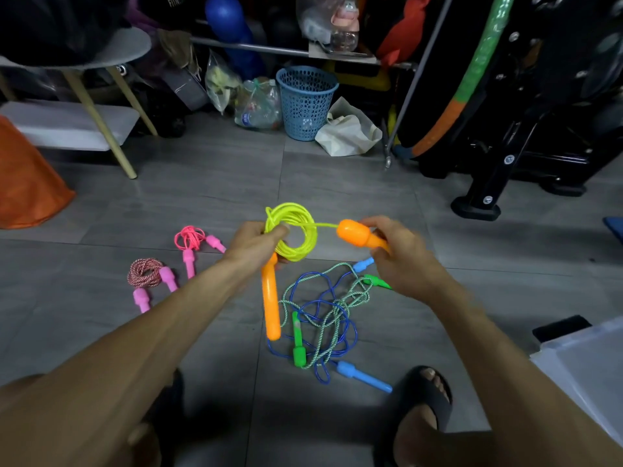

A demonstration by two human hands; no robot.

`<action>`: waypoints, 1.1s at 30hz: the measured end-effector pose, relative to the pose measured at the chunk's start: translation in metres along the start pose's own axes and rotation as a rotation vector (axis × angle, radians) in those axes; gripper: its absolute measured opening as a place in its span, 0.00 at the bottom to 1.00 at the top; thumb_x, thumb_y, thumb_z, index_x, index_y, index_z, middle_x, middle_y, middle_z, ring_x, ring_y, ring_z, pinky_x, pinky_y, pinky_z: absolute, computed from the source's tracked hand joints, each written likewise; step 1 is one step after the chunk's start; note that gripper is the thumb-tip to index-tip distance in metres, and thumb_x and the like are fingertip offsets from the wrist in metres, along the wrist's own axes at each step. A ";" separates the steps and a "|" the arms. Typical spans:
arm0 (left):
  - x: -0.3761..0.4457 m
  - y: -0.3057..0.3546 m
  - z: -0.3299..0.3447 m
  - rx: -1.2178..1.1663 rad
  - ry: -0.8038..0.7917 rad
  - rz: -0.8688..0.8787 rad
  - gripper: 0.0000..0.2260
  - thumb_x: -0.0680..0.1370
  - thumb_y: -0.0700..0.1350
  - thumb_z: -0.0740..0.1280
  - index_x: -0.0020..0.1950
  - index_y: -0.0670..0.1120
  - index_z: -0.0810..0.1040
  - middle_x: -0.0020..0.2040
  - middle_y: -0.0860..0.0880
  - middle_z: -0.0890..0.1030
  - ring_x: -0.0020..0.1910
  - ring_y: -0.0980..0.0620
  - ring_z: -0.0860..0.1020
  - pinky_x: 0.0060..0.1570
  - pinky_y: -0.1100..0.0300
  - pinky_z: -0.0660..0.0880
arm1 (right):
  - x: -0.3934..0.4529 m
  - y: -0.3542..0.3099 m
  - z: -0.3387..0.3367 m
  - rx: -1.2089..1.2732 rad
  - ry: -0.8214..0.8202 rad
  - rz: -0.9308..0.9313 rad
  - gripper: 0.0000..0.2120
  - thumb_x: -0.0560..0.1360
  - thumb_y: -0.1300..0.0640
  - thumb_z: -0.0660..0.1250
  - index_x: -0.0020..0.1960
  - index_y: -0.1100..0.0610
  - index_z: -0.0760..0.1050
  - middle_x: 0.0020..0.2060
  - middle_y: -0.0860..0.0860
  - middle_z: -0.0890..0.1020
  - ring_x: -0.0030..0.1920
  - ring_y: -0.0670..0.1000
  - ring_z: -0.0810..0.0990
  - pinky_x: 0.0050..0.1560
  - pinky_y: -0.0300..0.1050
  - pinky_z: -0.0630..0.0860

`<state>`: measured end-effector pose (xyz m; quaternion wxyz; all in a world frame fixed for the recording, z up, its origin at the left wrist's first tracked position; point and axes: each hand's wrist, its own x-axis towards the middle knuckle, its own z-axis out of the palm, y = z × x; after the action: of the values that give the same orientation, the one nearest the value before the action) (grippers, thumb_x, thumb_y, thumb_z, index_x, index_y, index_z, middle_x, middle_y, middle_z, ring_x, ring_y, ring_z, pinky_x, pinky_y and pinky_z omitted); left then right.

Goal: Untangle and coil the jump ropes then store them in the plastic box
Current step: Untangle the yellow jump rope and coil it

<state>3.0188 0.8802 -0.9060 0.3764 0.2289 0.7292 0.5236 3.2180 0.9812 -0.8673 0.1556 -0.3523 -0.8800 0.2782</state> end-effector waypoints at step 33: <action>-0.043 0.018 0.022 -0.056 -0.438 0.172 0.05 0.77 0.41 0.67 0.51 0.41 0.79 0.42 0.40 0.82 0.34 0.46 0.83 0.34 0.59 0.80 | 0.001 -0.026 -0.002 1.375 0.391 0.462 0.11 0.82 0.55 0.55 0.62 0.59 0.66 0.43 0.59 0.79 0.43 0.58 0.84 0.45 0.58 0.81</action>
<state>3.0609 0.8681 -0.8796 0.4856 0.3879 0.5932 0.5117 3.2042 0.9673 -0.8497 0.4316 -0.3942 -0.3680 0.7231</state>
